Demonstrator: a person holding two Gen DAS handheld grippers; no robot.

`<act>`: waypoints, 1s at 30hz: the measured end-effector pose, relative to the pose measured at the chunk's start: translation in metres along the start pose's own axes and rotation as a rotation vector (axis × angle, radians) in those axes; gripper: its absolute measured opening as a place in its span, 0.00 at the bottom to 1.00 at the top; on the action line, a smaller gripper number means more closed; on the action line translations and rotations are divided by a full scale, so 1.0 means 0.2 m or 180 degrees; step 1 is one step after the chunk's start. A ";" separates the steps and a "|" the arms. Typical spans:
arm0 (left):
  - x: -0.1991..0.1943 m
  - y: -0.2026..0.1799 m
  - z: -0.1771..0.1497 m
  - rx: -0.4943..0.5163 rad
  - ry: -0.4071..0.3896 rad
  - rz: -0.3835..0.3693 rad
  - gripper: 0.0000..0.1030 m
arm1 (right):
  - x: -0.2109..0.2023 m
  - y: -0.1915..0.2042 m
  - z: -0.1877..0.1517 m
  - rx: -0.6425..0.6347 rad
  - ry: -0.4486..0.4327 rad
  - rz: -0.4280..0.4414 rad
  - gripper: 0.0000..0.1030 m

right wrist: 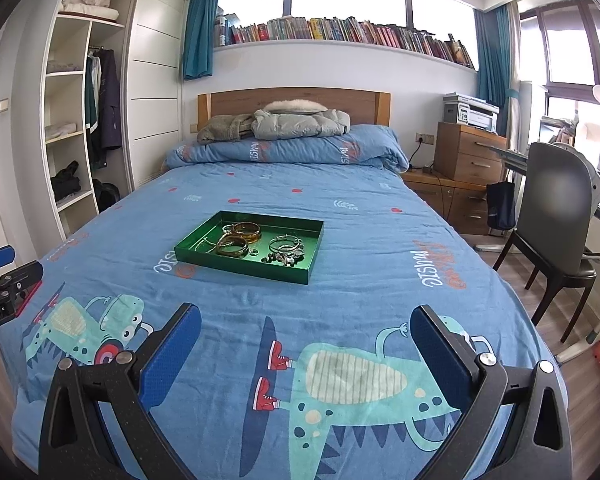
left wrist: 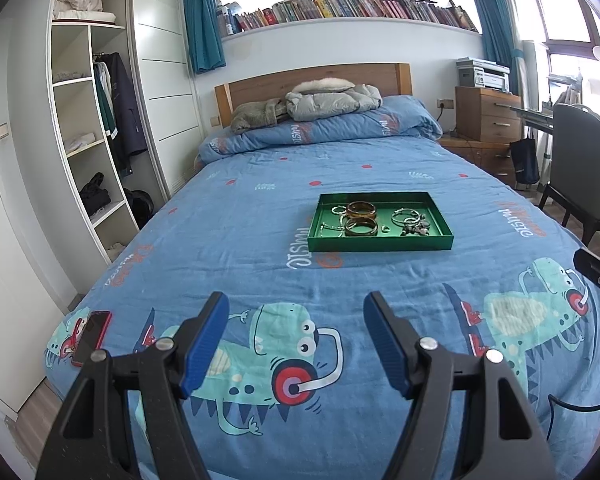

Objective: Organize jewelry

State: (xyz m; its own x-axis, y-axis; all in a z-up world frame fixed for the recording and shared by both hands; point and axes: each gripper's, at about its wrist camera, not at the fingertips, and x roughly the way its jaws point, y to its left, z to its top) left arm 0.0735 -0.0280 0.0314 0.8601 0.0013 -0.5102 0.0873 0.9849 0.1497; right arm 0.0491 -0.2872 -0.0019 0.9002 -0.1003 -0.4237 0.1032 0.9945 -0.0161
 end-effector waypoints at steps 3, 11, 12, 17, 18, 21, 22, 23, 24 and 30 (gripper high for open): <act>0.00 0.00 0.00 -0.0001 -0.0003 0.0000 0.66 | 0.00 0.00 0.00 -0.0007 0.0005 0.0001 1.00; 0.01 0.00 -0.01 0.0001 0.0010 -0.0001 0.66 | 0.01 0.00 -0.01 0.0006 0.0031 -0.0001 1.00; 0.01 0.00 -0.01 -0.0001 0.0010 -0.0002 0.66 | 0.01 0.00 -0.02 0.0005 0.0035 -0.0003 1.00; 0.02 -0.01 -0.03 -0.0002 0.0025 -0.0010 0.66 | 0.01 -0.01 -0.02 0.0002 0.0046 -0.0007 1.00; 0.01 -0.01 -0.04 -0.0005 0.0027 -0.0012 0.66 | 0.01 -0.01 -0.03 0.0001 0.0050 -0.0008 1.00; 0.01 -0.01 -0.04 -0.0007 0.0026 -0.0010 0.66 | 0.02 -0.01 -0.03 -0.0003 0.0059 -0.0009 1.00; 0.01 -0.01 -0.04 -0.0006 0.0024 -0.0010 0.66 | 0.02 -0.01 -0.03 -0.0006 0.0062 -0.0011 1.00; 0.02 -0.01 -0.04 -0.0008 0.0026 -0.0010 0.66 | 0.02 -0.01 -0.03 -0.0007 0.0065 -0.0012 1.00; 0.01 -0.01 -0.03 -0.0005 0.0026 -0.0009 0.66 | 0.02 -0.01 -0.03 -0.0009 0.0066 -0.0013 1.00; 0.02 -0.01 -0.04 -0.0006 0.0026 -0.0012 0.66 | 0.02 -0.01 -0.03 -0.0010 0.0069 -0.0012 1.00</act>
State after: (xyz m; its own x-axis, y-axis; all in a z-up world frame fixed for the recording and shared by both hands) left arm 0.0725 -0.0282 0.0236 0.8557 -0.0011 -0.5175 0.0896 0.9852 0.1461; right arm 0.0502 -0.2894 -0.0082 0.8904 -0.1035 -0.4433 0.1053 0.9942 -0.0206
